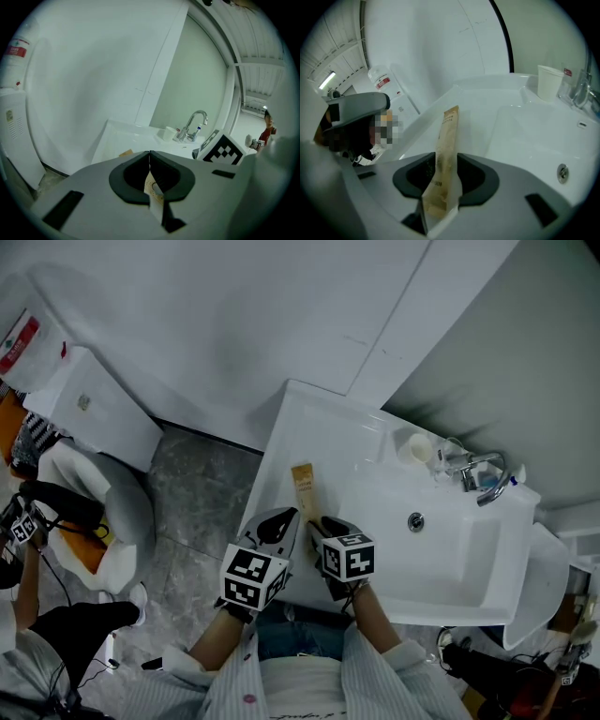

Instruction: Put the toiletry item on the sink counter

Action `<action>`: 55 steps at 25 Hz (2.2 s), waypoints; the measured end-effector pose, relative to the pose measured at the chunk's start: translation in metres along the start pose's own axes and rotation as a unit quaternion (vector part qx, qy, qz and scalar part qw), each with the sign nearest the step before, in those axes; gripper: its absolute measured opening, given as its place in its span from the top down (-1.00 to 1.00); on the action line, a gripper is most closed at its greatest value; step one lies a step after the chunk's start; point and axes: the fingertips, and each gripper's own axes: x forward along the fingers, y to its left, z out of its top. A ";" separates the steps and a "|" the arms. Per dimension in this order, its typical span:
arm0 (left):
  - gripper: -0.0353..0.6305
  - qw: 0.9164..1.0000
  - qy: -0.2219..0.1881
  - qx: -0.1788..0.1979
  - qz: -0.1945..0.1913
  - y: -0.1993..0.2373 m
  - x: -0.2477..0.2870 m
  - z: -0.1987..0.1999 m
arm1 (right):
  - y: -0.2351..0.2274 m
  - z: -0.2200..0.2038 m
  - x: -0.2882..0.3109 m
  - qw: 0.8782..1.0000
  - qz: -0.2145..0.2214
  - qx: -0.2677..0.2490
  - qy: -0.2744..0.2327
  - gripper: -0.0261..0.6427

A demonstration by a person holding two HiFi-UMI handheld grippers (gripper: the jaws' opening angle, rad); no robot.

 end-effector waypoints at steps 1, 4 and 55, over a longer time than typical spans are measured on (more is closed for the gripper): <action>0.84 1.000 0.001 0.001 -0.001 -0.001 0.001 0.000 | -0.001 0.000 -0.001 1.000 -0.002 0.001 -0.001 0.51; 0.84 1.000 0.002 0.003 -0.003 -0.003 0.002 -0.001 | -0.004 -0.001 -0.002 1.000 -0.005 0.004 -0.004 0.49; 0.84 0.980 -0.102 0.074 -0.155 -0.164 -0.015 0.157 | 0.011 0.153 -0.268 0.951 0.057 -0.063 -0.298 0.79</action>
